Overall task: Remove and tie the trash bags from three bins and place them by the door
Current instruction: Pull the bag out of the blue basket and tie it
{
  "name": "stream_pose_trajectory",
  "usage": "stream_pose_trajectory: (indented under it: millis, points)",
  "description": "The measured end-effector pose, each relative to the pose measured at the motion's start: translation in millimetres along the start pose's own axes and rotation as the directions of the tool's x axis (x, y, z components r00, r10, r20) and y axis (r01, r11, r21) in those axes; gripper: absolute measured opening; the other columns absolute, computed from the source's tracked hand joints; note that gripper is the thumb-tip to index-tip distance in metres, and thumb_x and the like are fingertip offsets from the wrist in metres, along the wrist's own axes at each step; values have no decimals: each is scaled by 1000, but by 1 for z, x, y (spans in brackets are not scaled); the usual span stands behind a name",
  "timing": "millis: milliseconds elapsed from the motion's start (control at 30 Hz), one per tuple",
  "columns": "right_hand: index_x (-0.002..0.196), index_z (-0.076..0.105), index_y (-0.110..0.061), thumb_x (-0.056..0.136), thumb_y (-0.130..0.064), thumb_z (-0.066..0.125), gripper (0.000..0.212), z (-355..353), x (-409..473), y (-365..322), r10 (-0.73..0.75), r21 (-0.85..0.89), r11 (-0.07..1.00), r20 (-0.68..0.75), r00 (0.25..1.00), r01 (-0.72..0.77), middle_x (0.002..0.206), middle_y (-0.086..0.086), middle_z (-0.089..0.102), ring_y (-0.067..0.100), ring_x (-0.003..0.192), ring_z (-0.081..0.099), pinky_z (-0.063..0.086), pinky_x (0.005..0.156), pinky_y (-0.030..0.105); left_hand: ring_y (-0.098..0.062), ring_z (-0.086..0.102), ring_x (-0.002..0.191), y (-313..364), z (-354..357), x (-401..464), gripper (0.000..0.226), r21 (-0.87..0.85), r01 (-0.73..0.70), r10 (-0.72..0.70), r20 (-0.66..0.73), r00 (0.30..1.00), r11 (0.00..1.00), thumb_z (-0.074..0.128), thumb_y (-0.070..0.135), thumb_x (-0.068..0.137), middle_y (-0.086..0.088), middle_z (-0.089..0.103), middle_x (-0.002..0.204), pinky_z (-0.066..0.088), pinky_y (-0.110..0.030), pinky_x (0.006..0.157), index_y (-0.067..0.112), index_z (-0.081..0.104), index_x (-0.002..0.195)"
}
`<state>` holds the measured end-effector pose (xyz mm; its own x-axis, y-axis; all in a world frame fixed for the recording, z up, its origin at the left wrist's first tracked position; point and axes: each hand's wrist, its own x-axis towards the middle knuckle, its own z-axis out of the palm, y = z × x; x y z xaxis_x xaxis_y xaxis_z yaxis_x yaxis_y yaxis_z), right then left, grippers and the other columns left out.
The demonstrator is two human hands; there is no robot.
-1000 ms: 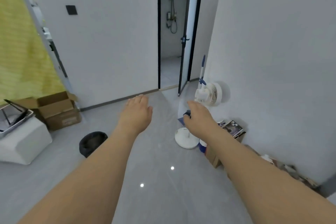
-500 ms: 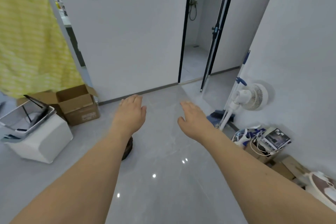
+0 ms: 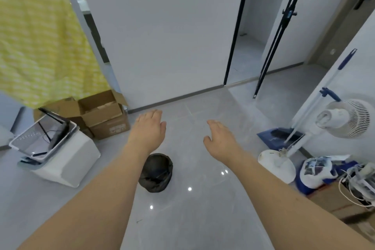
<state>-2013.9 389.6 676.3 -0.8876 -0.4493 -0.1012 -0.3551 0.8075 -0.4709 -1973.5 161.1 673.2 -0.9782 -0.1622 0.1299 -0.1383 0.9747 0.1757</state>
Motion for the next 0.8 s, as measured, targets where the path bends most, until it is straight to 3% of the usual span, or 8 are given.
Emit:
stream_pose_trajectory:
  millis: [133,300,433,533,667,800]
  points:
    - [152,20,-5,98,-21,41,60,29,62,-27,32,42,999,57,998,-34,159,12,22,24,147,18,12,121,33,-33,43,129,-58,14,40,45,-6,49,-49,58,997,999,39,28,101,-15,47,142,29,-43,109,5,42,139]
    - [152,21,-7,99,-19,41,58,94,132,-53,190,193,959,108,976,-208,159,8,22,20,147,20,13,119,29,-30,40,132,-125,64,88,46,-111,106,-87,164,983,988,36,29,102,-11,42,147,26,-38,110,8,37,143]
    - [151,26,-10,98,-19,43,57,194,198,-50,343,307,880,116,932,-362,158,5,26,19,143,28,18,118,29,-29,40,133,-199,169,130,46,-206,145,-90,252,963,968,37,29,102,-11,41,148,27,-38,112,8,38,143]
    - [151,27,-14,98,-20,43,56,296,243,-22,417,375,815,148,897,-442,157,2,29,18,141,31,22,117,30,-30,38,134,-260,280,141,47,-319,312,-216,303,928,895,38,27,102,-13,40,148,27,-37,112,5,39,143]
    - [150,31,-15,98,-20,43,53,449,276,45,555,496,648,214,804,-579,154,3,34,19,139,35,27,113,31,-30,36,138,-328,449,114,51,-425,575,-428,395,813,699,36,30,102,-16,37,151,26,-37,115,3,37,145]
    - [149,33,-12,99,-21,43,51,595,280,116,713,571,340,361,601,-747,147,7,41,25,131,41,32,107,36,-34,48,118,-371,594,83,45,-497,831,-649,552,524,248,31,31,101,-11,50,134,36,-40,102,4,42,134]
